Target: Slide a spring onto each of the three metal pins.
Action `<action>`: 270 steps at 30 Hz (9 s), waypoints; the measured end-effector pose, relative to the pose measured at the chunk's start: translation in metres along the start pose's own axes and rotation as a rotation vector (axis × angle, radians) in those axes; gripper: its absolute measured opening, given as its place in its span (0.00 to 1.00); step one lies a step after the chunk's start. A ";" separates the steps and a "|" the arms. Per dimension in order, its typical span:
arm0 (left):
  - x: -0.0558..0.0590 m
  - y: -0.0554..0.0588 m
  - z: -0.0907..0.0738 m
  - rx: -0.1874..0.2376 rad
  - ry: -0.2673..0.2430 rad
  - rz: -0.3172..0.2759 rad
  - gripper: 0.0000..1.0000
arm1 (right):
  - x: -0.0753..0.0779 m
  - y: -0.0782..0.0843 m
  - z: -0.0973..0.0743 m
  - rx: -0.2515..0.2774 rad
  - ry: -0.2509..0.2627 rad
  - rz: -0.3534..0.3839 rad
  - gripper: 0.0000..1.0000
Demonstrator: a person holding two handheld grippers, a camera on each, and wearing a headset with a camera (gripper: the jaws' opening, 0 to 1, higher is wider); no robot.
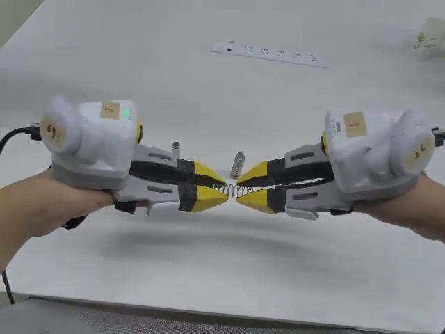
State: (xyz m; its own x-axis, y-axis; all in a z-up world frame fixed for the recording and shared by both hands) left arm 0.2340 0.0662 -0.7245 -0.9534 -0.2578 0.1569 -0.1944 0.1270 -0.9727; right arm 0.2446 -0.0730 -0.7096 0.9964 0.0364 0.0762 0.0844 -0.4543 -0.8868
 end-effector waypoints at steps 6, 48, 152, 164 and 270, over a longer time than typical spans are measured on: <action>-0.001 -0.003 0.001 0.002 0.014 0.001 0.02 | 0.002 0.004 -0.005 0.006 0.024 0.045 0.12; 0.000 -0.004 0.013 -0.043 0.065 0.053 0.02 | 0.000 -0.030 -0.008 0.176 0.035 0.100 0.08; -0.024 0.014 -0.097 0.045 -0.408 -0.092 0.98 | 0.018 -0.016 0.002 0.143 0.160 0.050 0.08; -0.024 0.016 -0.098 0.050 -0.414 -0.106 0.98 | 0.025 -0.017 0.014 0.143 0.147 0.047 0.08; -0.025 0.027 -0.105 0.062 -0.436 -0.149 0.96 | 0.076 0.011 0.120 0.034 0.174 0.127 0.08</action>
State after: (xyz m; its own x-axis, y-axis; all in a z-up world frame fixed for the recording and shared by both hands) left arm 0.2286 0.1764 -0.7364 -0.7277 -0.6490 0.2220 -0.2953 0.0043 -0.9554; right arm 0.3216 0.0315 -0.7683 0.9839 -0.1745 0.0376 -0.0388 -0.4149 -0.9090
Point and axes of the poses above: the centre of the closed fingertips' face, and the gripper's own axes: z roughly forward along the fingers, x roughly to its right, y roughly out of its underside, the point moved 8 cm from there along -z, roughly backward along the fingers, and after that the axes turned 7 degrees about x, right-handed, at the moved point
